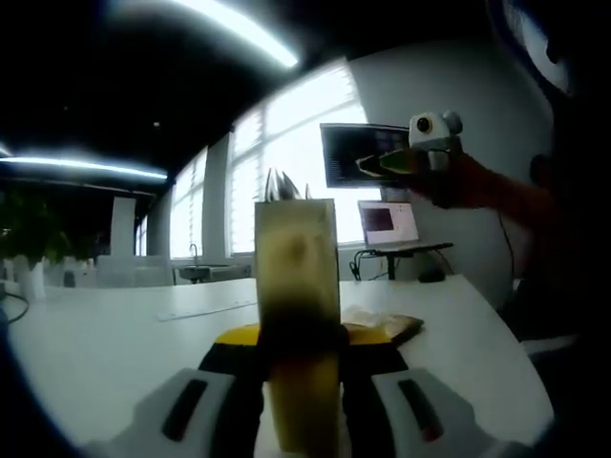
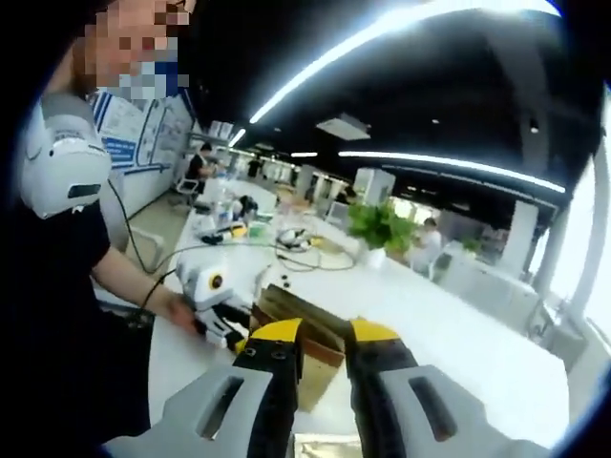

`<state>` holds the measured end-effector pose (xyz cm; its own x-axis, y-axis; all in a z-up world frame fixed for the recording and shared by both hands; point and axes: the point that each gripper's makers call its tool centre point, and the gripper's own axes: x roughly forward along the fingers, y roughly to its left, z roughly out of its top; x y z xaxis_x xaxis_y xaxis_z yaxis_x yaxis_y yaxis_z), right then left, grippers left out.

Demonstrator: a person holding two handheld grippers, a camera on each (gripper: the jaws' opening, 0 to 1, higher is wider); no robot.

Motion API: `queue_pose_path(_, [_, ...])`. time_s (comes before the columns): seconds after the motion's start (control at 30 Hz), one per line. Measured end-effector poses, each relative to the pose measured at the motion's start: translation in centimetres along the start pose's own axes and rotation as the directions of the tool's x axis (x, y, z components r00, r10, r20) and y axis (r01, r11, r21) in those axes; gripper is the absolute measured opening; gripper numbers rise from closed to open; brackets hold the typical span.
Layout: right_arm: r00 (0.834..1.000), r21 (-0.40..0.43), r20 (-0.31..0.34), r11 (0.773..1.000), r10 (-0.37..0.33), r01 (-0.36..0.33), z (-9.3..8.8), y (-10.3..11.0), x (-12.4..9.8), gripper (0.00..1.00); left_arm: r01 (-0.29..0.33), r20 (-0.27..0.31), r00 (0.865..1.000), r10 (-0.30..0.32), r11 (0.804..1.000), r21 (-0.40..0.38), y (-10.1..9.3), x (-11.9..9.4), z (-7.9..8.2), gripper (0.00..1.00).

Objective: Extract single mask from mask box in order stack masks on table

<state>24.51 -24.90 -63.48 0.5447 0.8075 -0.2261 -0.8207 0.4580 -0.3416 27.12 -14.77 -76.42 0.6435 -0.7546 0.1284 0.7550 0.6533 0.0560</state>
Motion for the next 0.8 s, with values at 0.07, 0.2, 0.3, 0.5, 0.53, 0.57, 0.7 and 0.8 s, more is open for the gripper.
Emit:
queue_pose_path(0.07, [1.000,-0.019,-0.018,1.000,0.018,-0.018,0.1,0.0,0.4,0.13,0.001,0.000,1.000,-0.001,1.000,-0.001,0.0,0.0,0.0,0.33])
queue_pose_path(0.2, [0.997,-0.062,-0.058,0.996,0.057,-0.060,0.4,0.1,1.2,0.13,0.003,-0.003,1.000,-0.003,1.000,0.000,0.0,0.0,0.0,0.33])
queue_pose_path(0.3, [0.992,-0.091,-0.085,0.991,0.089,-0.097,0.7,0.2,1.7,0.13,0.001,-0.005,1.000,-0.001,1.000,0.006,-0.1,0.0,-0.1,0.33])
queue_pose_path(0.5, [0.974,-0.179,-0.184,0.970,0.130,-0.163,0.3,0.4,2.7,0.13,0.003,-0.007,1.000,-0.003,1.000,0.004,-0.1,0.0,-0.1,0.33])
queue_pose_path(0.53, [0.974,-0.179,-0.184,0.969,0.135,-0.168,0.5,0.5,2.9,0.13,0.003,-0.007,1.000,-0.003,1.000,0.003,-0.2,0.0,-0.1,0.33])
queue_pose_path(0.57, [0.972,-0.184,-0.187,0.967,0.140,-0.175,0.6,0.5,3.0,0.13,0.004,-0.007,1.000,-0.003,1.000,0.003,-0.2,0.0,-0.1,0.33])
queue_pose_path(0.7, [0.965,-0.207,-0.205,0.956,0.163,-0.206,1.1,0.4,3.8,0.12,0.005,-0.007,1.000,-0.005,1.000,0.000,-0.1,0.0,-0.1,0.33])
queue_pose_path(0.8, [0.950,-0.239,-0.248,0.938,0.191,-0.251,0.9,0.9,4.3,0.12,0.005,-0.007,1.000,-0.005,1.000,0.001,-0.1,0.0,-0.1,0.33])
